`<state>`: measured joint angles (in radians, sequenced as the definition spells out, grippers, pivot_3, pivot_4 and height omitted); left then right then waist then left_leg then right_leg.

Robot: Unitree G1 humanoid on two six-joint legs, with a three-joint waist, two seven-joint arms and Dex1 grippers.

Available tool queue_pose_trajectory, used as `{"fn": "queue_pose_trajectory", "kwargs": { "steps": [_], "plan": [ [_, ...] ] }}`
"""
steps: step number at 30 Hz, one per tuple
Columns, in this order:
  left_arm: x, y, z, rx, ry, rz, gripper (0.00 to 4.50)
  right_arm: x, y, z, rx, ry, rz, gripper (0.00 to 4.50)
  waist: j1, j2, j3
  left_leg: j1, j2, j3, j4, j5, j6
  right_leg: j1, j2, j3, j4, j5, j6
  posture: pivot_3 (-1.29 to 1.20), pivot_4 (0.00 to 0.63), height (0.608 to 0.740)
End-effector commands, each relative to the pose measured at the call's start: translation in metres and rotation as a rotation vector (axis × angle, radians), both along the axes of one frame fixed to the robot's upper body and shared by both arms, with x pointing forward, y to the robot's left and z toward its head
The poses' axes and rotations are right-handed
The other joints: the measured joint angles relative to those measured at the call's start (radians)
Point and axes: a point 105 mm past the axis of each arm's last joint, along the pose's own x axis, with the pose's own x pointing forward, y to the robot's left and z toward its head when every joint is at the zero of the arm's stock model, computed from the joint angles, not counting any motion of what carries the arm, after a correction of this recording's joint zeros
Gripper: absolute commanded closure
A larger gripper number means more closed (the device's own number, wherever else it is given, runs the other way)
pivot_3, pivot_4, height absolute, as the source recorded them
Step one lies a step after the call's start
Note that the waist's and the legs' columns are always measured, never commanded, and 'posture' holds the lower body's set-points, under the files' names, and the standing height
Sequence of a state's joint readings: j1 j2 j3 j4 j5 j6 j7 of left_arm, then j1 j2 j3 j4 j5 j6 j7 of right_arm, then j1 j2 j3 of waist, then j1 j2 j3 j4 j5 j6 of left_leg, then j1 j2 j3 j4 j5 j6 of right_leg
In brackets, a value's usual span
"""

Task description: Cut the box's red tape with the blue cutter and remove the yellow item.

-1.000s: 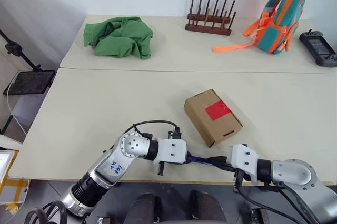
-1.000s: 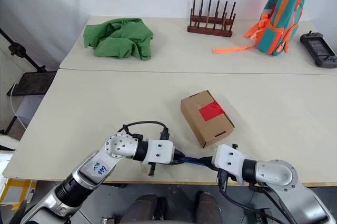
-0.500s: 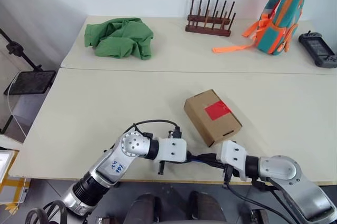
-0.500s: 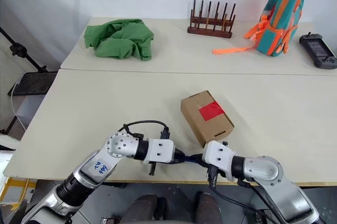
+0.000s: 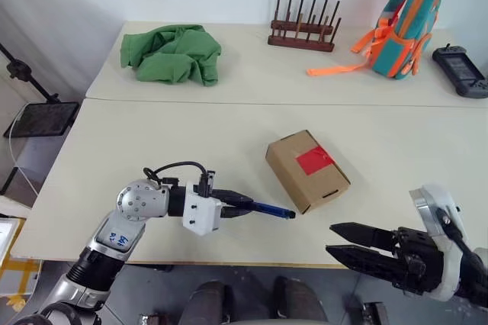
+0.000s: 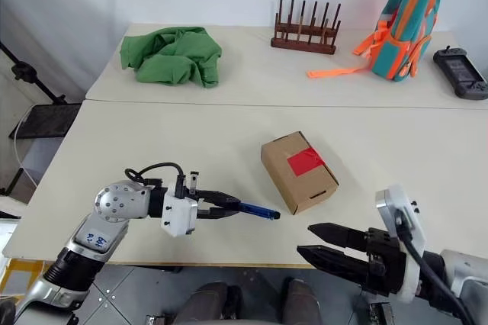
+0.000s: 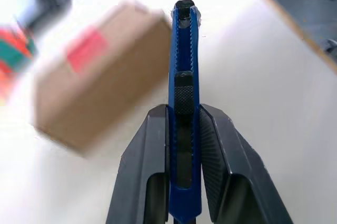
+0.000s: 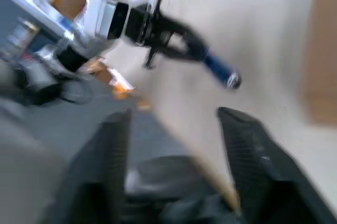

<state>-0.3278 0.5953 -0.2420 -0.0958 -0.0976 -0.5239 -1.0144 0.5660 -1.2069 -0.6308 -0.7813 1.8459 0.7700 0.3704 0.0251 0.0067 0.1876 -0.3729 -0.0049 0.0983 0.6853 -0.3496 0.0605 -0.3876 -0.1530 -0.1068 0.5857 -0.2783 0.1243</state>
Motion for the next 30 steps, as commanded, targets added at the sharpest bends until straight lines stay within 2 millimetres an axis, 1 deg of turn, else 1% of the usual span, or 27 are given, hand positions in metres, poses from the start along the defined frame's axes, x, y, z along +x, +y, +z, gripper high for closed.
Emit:
{"fn": "queue_pose_trajectory", "kwargs": {
  "steps": [1,2,4,8,11,14,21,24,30],
  "plan": [
    [-0.001,-0.006,0.026,-0.079,-0.191,-0.058,4.02,0.011,0.006,0.006,0.027,0.036,-0.049,0.22,0.0,-0.003,0.001,-0.001,0.0,0.0,0.0,0.0,0.0,0.0,0.0,-0.001,-0.001,0.001,0.0,0.0,0.15,0.74],
    [0.0,-0.009,0.027,-0.082,-0.214,-0.064,4.02,0.015,0.008,0.007,0.047,0.024,-0.054,0.02,0.001,-0.003,0.0,-0.001,0.0,0.0,0.0,0.001,0.0,-0.001,0.001,-0.001,-0.001,0.001,0.0,0.0,0.15,0.74],
    [0.006,-0.014,0.032,-0.103,-0.246,-0.058,4.02,0.022,0.016,0.012,0.104,-0.014,-0.065,0.02,0.004,-0.003,0.0,-0.002,0.001,-0.001,0.0,0.001,0.0,-0.002,0.002,-0.002,-0.002,0.001,0.0,0.0,0.15,0.74],
    [0.014,-0.023,0.038,-0.132,-0.273,-0.045,4.02,0.029,0.024,0.009,0.076,-0.005,-0.05,0.02,0.004,-0.003,0.001,-0.006,0.0,0.0,0.0,0.002,0.002,-0.003,0.005,-0.006,0.001,0.001,0.001,0.0,0.15,0.74],
    [0.016,-0.028,0.039,-0.144,-0.278,-0.045,4.02,0.036,0.027,0.007,0.069,-0.004,-0.064,0.02,0.003,-0.003,0.0,-0.008,-0.001,0.0,0.002,0.002,0.003,-0.004,0.006,-0.016,0.001,0.002,0.002,0.0,0.15,0.74],
    [0.016,-0.032,0.039,-0.151,-0.278,-0.042,4.02,0.04,0.031,0.005,0.05,0.002,-0.052,0.02,0.003,-0.003,0.0,-0.015,-0.001,-0.004,0.008,0.002,0.004,-0.005,0.006,-0.022,0.001,0.002,0.003,0.0,0.15,0.74],
    [0.015,-0.035,0.038,-0.146,-0.281,-0.045,4.02,0.048,0.037,0.006,0.073,-0.002,-0.067,0.02,0.004,-0.003,0.001,-0.017,0.0,-0.006,0.014,0.003,0.005,-0.003,0.003,-0.023,0.001,0.004,0.005,0.0,0.15,0.74],
    [0.016,-0.035,0.039,-0.145,-0.284,-0.045,4.02,0.05,0.038,0.008,0.091,-0.007,-0.072,0.61,0.003,-0.003,0.0,-0.017,0.0,-0.006,0.014,0.003,0.005,-0.004,0.003,-0.022,0.001,0.004,0.005,0.0,0.15,0.74],
    [0.016,-0.036,0.039,-0.141,-0.29,-0.044,4.02,0.055,0.039,0.01,0.104,-0.017,-0.077,2.69,0.002,-0.003,0.001,-0.017,0.0,-0.006,0.014,0.003,0.005,-0.004,0.003,-0.023,0.001,0.004,0.005,0.0,0.15,0.74]
  ]
}}
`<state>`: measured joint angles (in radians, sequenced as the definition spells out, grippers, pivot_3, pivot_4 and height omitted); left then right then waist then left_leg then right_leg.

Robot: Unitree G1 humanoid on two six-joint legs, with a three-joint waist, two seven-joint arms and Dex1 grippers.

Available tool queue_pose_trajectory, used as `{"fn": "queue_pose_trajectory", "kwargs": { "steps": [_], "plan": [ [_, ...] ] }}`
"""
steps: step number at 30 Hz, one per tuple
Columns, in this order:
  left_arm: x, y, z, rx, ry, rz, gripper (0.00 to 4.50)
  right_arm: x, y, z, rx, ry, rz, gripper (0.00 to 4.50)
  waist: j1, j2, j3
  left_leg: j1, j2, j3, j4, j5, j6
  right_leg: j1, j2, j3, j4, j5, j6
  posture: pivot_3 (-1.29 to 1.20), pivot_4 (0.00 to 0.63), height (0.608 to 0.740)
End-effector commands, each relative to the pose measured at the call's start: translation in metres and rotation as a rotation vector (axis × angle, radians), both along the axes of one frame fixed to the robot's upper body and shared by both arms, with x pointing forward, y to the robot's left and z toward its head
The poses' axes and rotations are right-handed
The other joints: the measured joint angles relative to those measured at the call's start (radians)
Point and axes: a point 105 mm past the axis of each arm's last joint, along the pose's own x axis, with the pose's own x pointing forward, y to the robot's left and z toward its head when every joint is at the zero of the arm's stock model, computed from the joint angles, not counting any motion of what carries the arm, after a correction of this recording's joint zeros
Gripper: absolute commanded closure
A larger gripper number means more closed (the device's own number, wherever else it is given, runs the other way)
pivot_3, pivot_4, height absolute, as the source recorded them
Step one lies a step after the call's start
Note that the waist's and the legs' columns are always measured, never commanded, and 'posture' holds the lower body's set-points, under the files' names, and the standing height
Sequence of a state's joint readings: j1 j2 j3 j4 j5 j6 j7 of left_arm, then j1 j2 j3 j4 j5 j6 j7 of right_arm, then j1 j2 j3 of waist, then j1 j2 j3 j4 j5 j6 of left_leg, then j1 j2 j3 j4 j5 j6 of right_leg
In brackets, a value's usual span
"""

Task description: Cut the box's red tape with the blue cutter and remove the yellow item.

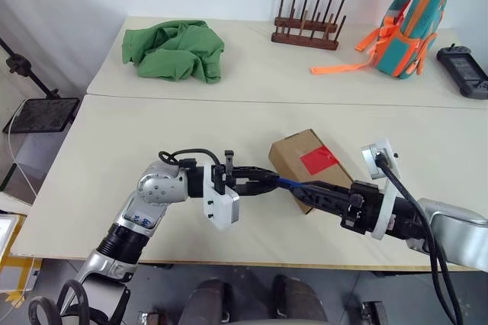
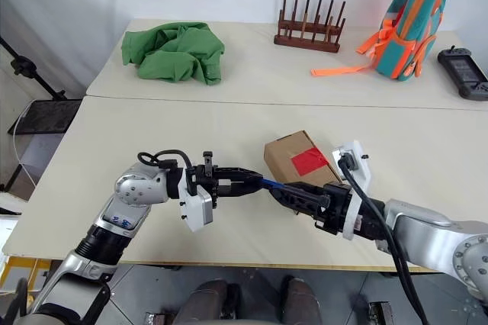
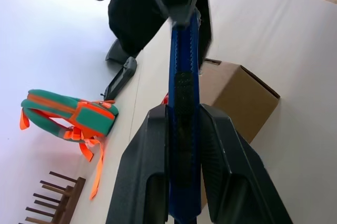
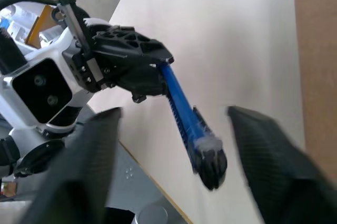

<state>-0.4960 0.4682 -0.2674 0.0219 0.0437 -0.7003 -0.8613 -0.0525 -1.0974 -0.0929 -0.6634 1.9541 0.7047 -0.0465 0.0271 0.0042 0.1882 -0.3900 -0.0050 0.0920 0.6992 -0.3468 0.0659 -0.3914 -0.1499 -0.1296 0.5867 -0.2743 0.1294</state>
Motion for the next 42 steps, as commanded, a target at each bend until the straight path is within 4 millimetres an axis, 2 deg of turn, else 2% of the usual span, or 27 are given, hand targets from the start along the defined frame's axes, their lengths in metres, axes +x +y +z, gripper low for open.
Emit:
{"fn": "queue_pose_trajectory", "kwargs": {
  "steps": [1,5,9,11,16,17,20,21,23,26,29,32,36,38,42],
  "plan": [
    [-0.002,-0.003,0.007,-0.018,-0.031,-0.013,4.02,-0.002,0.004,0.004,0.014,-0.009,0.017,3.02,0.001,0.0,0.0,0.0,0.0,0.0,0.0,0.0,0.0,0.0,0.0,0.0,0.0,0.0,0.0,0.0,0.15,0.74],
    [-0.001,-0.005,0.008,-0.025,-0.034,-0.007,4.02,-0.001,0.005,0.004,0.02,-0.005,0.025,4.34,0.0,0.0,0.0,0.0,0.0,0.0,0.0,0.0,0.0,0.0,0.0,0.0,0.0,0.0,0.0,0.0,0.15,0.74],
    [-0.001,-0.007,0.007,-0.015,-0.005,-0.009,4.02,0.0,0.005,0.004,0.021,-0.005,0.027,4.35,0.0,0.0,0.0,0.0,0.0,0.0,0.0,0.0,0.0,0.0,0.0,0.0,0.0,0.0,0.0,0.0,0.15,0.74],
    [-0.003,-0.008,0.011,-0.032,0.039,-0.016,3.33,0.001,0.004,0.005,0.021,-0.007,0.025,4.35,0.0,0.0,0.0,0.0,0.0,0.0,0.0,0.0,0.0,0.0,0.0,0.0,0.0,0.0,0.0,0.0,0.15,0.74],
    [-0.008,-0.004,0.009,-0.009,0.105,-0.023,2.0,0.0,0.002,0.007,0.016,-0.018,0.034,4.35,-0.001,0.0,0.0,0.0,0.0,0.0,0.0,0.0,0.0,0.0,0.0,0.0,0.0,0.0,0.0,0.0,0.15,0.74],
    [-0.006,0.005,0.014,-0.048,0.195,0.014,1.69,-0.004,-0.001,0.012,0.007,-0.042,0.047,4.35,-0.001,0.0,0.0,0.0,0.0,0.0,0.0,0.0,0.0,0.0,0.0,0.0,0.0,0.0,0.0,0.0,0.15,0.74],
    [-0.002,0.056,0.02,-0.138,0.63,0.137,1.64,-0.013,-0.032,0.04,-0.024,-0.156,0.049,4.35,-0.004,0.003,0.002,-0.001,0.0,0.0,-0.001,0.0,0.0,-0.001,0.0,0.001,0.0,0.0,0.0,0.0,0.15,0.74],
    [0.0,0.07,0.02,-0.144,0.709,0.176,1.64,-0.016,-0.043,0.048,-0.035,-0.182,0.034,4.35,-0.007,0.003,0.002,-0.002,0.001,-0.002,-0.001,0.0,0.0,-0.001,0.0,0.005,0.0,0.0,-0.001,0.0,0.15,0.74],
    [0.009,0.089,0.018,-0.15,0.81,0.244,1.64,-0.023,-0.062,0.058,-0.057,-0.206,0.005,4.35,-0.003,0.003,0.002,-0.001,0.002,-0.002,0.0,0.0,0.0,0.0,0.002,0.007,0.0,-0.001,-0.001,0.0,0.15,0.74],
    [0.03,0.095,0.017,-0.188,0.849,0.291,1.64,-0.032,-0.088,0.061,-0.128,-0.208,-0.074,4.35,0.021,0.005,0.002,0.002,0.0,-0.002,0.0,0.001,0.001,0.004,0.003,0.006,0.0,0.0,-0.001,0.0,0.15,0.74],
    [0.049,0.083,0.012,-0.203,0.903,0.314,2.24,-0.037,-0.113,0.061,-0.221,-0.227,-0.164,4.35,0.04,0.003,0.002,0.001,-0.002,-0.002,0.0,-0.001,0.003,0.004,0.002,0.008,-0.002,0.002,0.002,0.0,0.15,0.74],
    [0.057,0.061,0.01,-0.194,0.95,0.28,3.21,-0.038,-0.139,0.064,-0.3,-0.268,-0.265,4.35,0.044,0.003,0.002,-0.001,-0.002,0.001,0.0,-0.002,0.004,0.001,0.002,0.012,-0.003,0.004,0.002,0.0,0.15,0.74],
    [0.063,0.007,0.016,-0.168,1.063,0.177,4.48,-0.046,-0.192,0.068,-0.501,-0.346,-0.435,4.35,0.051,0.003,0.002,-0.002,-0.003,0.003,-0.001,-0.002,0.004,-0.002,0.006,0.012,-0.003,0.004,0.003,0.0,0.15,0.74],
    [0.059,-0.02,0.018,-0.08,1.065,0.108,4.5,-0.046,-0.199,0.07,-0.56,-0.371,-0.447,4.35,0.05,0.003,0.002,-0.003,-0.004,0.004,-0.001,-0.002,0.004,-0.002,0.008,0.008,-0.003,0.004,0.003,0.0,0.15,0.74],
    [0.058,-0.048,0.018,0.038,1.069,0.092,4.5,-0.027,-0.184,0.068,-0.652,-0.411,-0.398,4.35,0.031,0.002,0.002,-0.001,-0.004,0.007,-0.001,-0.002,0.005,-0.002,0.008,0.009,-0.003,0.004,0.003,0.0,0.15,0.74]
  ]
}}
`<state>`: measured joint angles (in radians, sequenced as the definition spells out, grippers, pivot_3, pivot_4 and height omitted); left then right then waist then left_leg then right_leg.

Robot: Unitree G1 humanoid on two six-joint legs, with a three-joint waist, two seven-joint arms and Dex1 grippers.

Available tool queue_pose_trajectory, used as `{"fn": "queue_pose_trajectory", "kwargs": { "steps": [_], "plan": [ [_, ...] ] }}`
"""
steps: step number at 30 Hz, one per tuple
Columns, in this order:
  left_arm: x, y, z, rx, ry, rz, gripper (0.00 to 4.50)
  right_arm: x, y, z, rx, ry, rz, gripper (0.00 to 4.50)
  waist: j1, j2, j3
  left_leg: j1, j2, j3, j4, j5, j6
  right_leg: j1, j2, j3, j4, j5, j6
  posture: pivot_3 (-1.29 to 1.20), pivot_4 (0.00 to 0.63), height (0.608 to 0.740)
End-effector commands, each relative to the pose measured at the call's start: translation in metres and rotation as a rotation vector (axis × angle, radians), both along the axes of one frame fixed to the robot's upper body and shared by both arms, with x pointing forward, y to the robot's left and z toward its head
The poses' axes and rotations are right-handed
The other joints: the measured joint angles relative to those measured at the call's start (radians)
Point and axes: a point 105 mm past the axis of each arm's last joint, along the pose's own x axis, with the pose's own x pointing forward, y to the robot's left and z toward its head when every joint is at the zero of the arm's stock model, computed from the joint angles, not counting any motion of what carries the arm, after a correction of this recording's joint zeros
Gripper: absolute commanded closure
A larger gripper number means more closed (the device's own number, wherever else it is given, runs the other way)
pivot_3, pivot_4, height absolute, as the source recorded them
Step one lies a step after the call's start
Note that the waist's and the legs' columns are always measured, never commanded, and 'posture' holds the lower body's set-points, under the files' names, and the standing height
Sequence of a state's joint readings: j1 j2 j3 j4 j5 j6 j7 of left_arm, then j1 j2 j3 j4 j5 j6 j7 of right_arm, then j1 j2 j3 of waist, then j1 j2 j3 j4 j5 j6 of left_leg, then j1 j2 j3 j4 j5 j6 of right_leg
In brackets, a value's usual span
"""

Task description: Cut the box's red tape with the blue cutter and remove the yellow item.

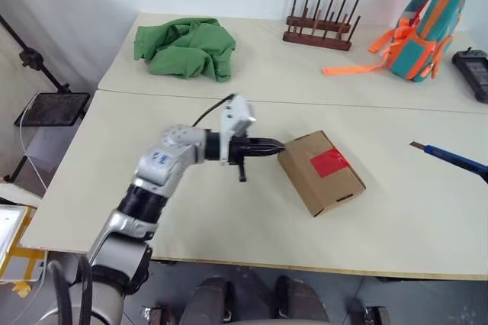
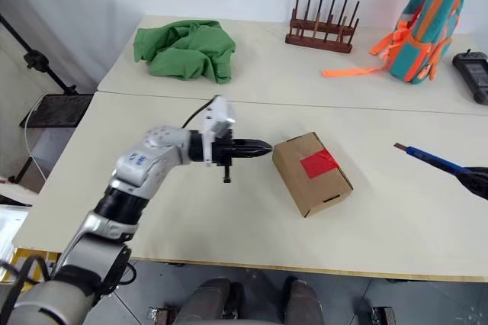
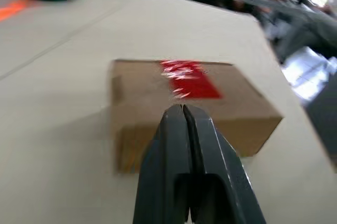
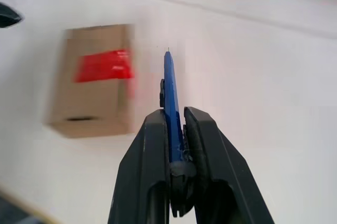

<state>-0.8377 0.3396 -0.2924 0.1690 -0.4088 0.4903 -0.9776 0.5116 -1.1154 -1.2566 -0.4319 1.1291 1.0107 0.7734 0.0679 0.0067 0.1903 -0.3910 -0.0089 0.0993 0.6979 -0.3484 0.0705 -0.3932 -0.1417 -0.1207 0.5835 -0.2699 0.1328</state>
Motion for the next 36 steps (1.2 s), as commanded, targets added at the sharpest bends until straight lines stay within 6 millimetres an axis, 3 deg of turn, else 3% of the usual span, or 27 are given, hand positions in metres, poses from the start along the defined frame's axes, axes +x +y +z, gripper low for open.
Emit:
{"fn": "queue_pose_trajectory", "kwargs": {
  "steps": [1,7,14,19,36],
  "plan": [
    [-0.002,-0.015,-0.001,0.081,0.001,-0.054,4.5,0.017,0.015,0.004,-0.113,-0.04,0.03,4.35,-0.016,0.0,0.0,0.001,0.001,0.001,0.0,0.0,0.0,0.0,0.001,0.001,0.001,0.0,0.0,0.0,0.15,0.74],
    [0.01,-0.025,-0.014,0.213,-0.102,-0.014,4.5,0.047,0.051,0.0,-0.126,-0.028,0.091,4.35,-0.04,0.002,0.001,0.002,0.004,0.0,0.0,0.004,-0.007,-0.001,0.001,0.003,0.004,-0.001,-0.002,0.0,0.15,0.74],
    [0.031,-0.035,-0.015,0.203,-0.127,0.137,4.5,0.084,0.081,-0.012,-0.13,-0.039,0.089,4.35,-0.036,0.001,0.001,0.0,0.001,-0.004,0.001,0.006,-0.005,-0.001,-0.007,0.005,0.005,-0.001,-0.003,0.0,0.15,0.74],
    [0.035,-0.036,-0.014,0.194,-0.116,0.173,4.5,0.095,0.102,-0.013,-0.093,-0.053,0.141,4.35,-0.039,0.001,0.001,-0.001,0.002,-0.005,0.001,0.006,-0.005,-0.002,-0.006,0.002,0.006,-0.001,-0.003,0.0,0.15,0.74],
    [0.025,-0.04,-0.02,0.203,-0.084,0.153,4.5,0.102,0.11,-0.028,-0.081,-0.007,0.148,4.35,-0.038,0.001,0.001,-0.002,0.001,-0.005,0.001,0.007,-0.003,-0.002,-0.004,-0.007,0.007,-0.001,-0.003,0.0,0.15,0.74]
  ]
}}
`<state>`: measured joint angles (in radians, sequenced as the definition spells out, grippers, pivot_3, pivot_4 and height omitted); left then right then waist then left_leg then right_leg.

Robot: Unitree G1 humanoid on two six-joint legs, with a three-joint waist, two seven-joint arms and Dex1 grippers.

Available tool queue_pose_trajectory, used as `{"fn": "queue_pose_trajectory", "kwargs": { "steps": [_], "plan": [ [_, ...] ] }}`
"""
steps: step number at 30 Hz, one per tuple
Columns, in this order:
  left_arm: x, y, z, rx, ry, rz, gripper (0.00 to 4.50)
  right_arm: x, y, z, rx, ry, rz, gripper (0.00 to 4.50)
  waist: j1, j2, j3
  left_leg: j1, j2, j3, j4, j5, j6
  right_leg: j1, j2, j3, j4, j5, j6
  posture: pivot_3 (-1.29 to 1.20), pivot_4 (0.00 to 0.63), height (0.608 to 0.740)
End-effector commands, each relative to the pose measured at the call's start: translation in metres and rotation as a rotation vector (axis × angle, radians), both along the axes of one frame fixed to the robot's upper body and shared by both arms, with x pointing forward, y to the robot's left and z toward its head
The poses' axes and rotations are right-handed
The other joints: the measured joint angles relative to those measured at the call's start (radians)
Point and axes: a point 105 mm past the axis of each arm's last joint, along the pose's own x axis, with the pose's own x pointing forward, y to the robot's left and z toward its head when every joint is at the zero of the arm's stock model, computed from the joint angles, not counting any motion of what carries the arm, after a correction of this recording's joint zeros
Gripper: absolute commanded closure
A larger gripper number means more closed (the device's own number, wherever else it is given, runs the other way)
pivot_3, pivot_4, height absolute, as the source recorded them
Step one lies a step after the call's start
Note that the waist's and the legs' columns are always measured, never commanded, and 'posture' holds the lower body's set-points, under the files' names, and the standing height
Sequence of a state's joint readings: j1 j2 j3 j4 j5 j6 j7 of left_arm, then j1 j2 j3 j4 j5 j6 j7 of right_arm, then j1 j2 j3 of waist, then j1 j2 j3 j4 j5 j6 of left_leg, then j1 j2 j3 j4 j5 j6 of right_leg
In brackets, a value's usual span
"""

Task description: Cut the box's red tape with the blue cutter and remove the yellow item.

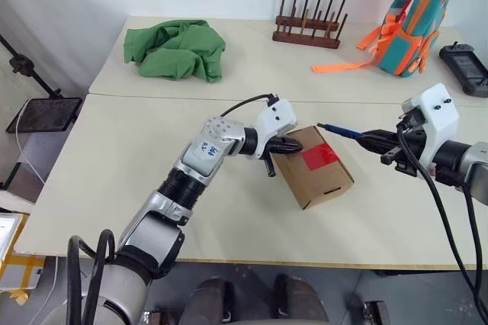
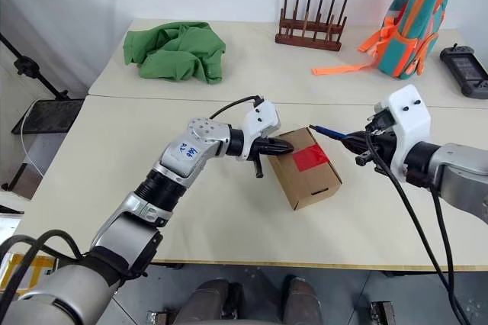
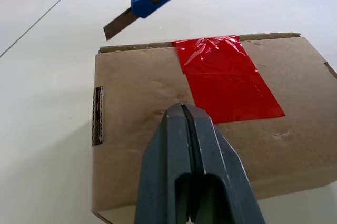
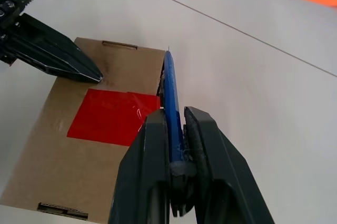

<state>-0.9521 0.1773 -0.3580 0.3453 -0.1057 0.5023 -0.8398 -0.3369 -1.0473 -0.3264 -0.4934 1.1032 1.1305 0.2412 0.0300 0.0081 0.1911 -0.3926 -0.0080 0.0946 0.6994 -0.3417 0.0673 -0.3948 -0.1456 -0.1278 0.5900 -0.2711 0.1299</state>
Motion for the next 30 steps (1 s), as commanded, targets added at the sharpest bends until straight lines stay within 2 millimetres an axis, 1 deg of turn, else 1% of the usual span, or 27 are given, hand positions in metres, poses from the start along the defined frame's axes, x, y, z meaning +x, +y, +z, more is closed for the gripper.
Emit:
{"fn": "queue_pose_trajectory", "kwargs": {
  "steps": [1,8,11,17,22,30],
  "plan": [
    [-0.006,-0.004,0.001,-0.007,0.003,-0.015,4.5,-0.003,0.004,0.002,-0.008,-0.016,0.009,4.35,0.0,0.0,0.0,0.0,0.0,0.0,0.0,0.0,0.0,0.0,0.0,0.0,0.0,0.0,0.0,0.0,0.15,0.74],
    [-0.007,-0.005,0.002,-0.002,-0.004,-0.02,4.5,-0.005,0.004,-0.004,-0.009,0.008,0.008,4.35,0.0,0.0,0.0,0.0,0.0,0.0,0.0,0.0,0.0,0.0,0.0,0.0,0.0,0.0,0.0,0.0,0.15,0.74],
    [-0.007,-0.005,0.002,0.001,-0.003,-0.019,4.5,-0.003,0.0,0.0,0.0,-0.022,-0.02,4.35,0.0,0.0,0.0,0.0,0.0,0.0,0.0,0.0,0.0,0.0,0.0,0.0,0.0,0.0,0.0,0.0,0.15,0.74],
    [-0.006,-0.003,0.0,0.005,0.0,-0.016,4.5,-0.005,-0.003,0.002,-0.001,-0.024,-0.027,4.35,0.0,0.0,0.0,0.0,0.0,0.0,0.0,0.0,0.0,0.0,0.0,0.0,0.0,0.0,0.0,0.0,0.15,0.74],
    [-0.006,-0.004,0.001,0.004,-0.002,-0.017,4.5,-0.004,-0.001,0.01,0.023,-0.054,-0.015,4.35,-0.001,0.0,0.0,0.0,0.0,0.0,0.0,0.0,0.0,0.0,0.0,0.0,0.0,0.0,0.0,0.0,0.15,0.74],
    [-0.006,-0.004,0.0,0.005,-0.003,-0.015,4.5,-0.004,-0.002,0.008,0.02,-0.043,-0.019,4.35,0.0,0.0,0.0,0.0,0.0,0.0,0.0,0.0,0.0,0.0,0.0,0.0,0.0,0.0,0.0,0.0,0.15,0.74]
  ]
}}
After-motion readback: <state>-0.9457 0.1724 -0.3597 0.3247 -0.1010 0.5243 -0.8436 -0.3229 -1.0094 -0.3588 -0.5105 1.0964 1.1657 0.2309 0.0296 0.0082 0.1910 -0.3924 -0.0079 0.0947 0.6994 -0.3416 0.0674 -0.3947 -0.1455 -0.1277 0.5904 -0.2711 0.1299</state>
